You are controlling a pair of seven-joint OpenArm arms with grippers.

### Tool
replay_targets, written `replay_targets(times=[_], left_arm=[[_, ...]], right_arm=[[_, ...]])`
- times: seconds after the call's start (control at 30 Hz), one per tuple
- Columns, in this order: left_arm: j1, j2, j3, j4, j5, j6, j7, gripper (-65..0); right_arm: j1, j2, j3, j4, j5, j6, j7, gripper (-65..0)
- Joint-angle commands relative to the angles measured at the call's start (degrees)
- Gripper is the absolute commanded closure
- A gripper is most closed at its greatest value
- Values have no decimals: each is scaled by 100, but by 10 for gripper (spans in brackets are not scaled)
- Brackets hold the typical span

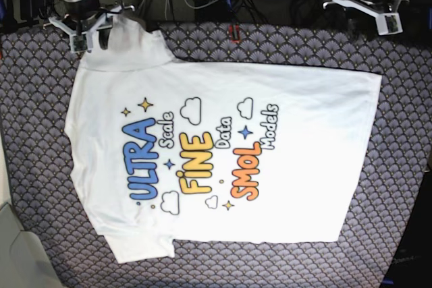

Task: Fold the T-shirt properly
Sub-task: 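Move both grippers down toward the shirt's shoulder corners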

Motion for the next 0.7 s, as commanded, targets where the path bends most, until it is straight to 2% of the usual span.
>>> replay_targets(times=[0.0, 0.1, 0.23, 0.67], left_arm=[[69, -26, -26, 78, -2, 9, -137, -211], [60, -26, -26, 78, -2, 9, -137, -211], [43, -26, -26, 78, -2, 9, -137, -212], [-80, -35, -26, 78, 24, 9, -137, -212]], right_arm=[[-32, 47, 89, 24, 224, -12, 147, -213], [-23, 82, 405, -82, 813, -3, 138, -213], [-23, 267, 467, -90, 1199, -3, 129, -213], [144, 241, 396, -706, 1226, -3, 129, -212]])
